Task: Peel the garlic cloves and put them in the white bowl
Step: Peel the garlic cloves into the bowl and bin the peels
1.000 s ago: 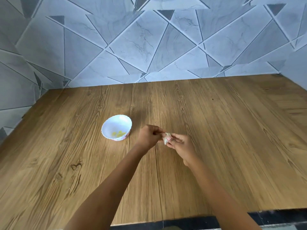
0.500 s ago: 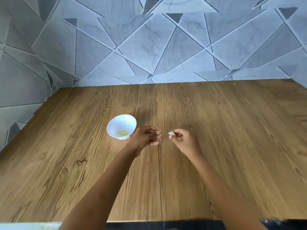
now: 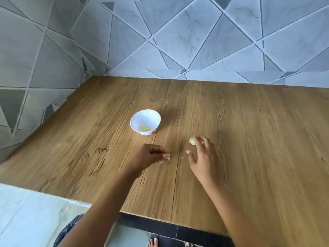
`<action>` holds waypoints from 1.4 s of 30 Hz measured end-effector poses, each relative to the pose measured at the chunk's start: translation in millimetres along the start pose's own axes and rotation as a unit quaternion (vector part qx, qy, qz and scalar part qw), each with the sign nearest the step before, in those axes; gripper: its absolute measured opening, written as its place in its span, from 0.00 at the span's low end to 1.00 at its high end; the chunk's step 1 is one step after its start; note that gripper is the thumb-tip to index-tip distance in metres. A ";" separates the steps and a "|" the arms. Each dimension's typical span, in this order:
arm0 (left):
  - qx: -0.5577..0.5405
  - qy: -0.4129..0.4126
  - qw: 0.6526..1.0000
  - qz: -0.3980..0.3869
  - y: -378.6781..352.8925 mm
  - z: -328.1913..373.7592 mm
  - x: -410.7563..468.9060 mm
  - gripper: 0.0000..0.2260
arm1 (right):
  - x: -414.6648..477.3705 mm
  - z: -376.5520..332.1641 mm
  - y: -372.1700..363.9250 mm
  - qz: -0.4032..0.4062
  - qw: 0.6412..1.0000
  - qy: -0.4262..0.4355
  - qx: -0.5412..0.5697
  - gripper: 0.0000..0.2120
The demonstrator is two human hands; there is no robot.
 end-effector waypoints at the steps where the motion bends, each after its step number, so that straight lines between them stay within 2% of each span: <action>1: 0.008 0.001 1.000 0.004 1.6 -2.8 -3.4 0.04 | -8.0 -11.7 0.9 0.003 1.000 0.025 -0.003 0.19; 4: 0.016 0.023 1.000 0.001 6.6 -10.9 -11.4 0.03 | -28.4 -37.8 -12.2 -0.053 0.996 0.066 -0.019 0.21; 8: 0.049 0.059 0.997 0.006 15.0 -19.8 -12.4 0.02 | -45.4 -37.6 -44.6 -0.202 0.977 0.047 -0.053 0.27; 10: 0.060 0.083 0.995 0.005 14.9 -27.7 -10.6 0.02 | -52.7 -34.0 -51.5 -0.229 0.968 0.044 -0.086 0.28; 16: 0.143 0.121 0.982 -0.017 13.4 -26.7 -2.2 0.03 | -56.1 -37.0 -52.9 -0.233 0.965 0.040 -0.110 0.29; 24: 0.247 0.100 0.964 0.002 11.0 -22.0 2.0 0.05 | -58.9 -38.5 -56.1 -0.238 0.964 0.029 -0.114 0.29; 30: 0.345 0.026 0.936 0.055 3.3 -7.4 1.7 0.03 | -60.5 -37.7 -55.0 -0.230 0.967 0.021 -0.108 0.28; 33: 0.357 -0.007 0.930 0.086 4.3 -4.1 -3.8 0.03 | -59.0 -38.2 -53.9 -0.221 0.971 0.027 -0.084 0.28; 36: 0.308 -0.025 0.948 0.082 8.2 -8.2 -9.5 0.03 | -53.1 -45.8 -40.3 -0.135 0.990 0.021 0.039 0.24; 38: 0.177 -0.006 0.983 0.043 12.8 -18.9 -12.9 0.02 | -50.2 -49.5 -32.1 -0.068 0.987 -0.002 0.148 0.19; 40: 0.025 0.021 0.999 -0.003 15.6 -29.0 -15.7 0.04 | -48.7 -49.3 -39.3 -0.070 0.962 -0.066 0.254 0.16; 42: -0.055 0.029 0.998 -0.025 15.7 -34.3 -16.7 0.05 | -48.3 -50.4 -54.7 -0.108 0.913 -0.147 0.366 0.13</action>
Point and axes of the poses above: each hand's wrist, its own x-axis towards the middle knuckle, its own y-axis out of the back of the hand, z = x × y, the point moved 9 cm from there along x, towards the middle knuckle, and after that the axes turned 13 degrees about y, right-handed, at the moved point
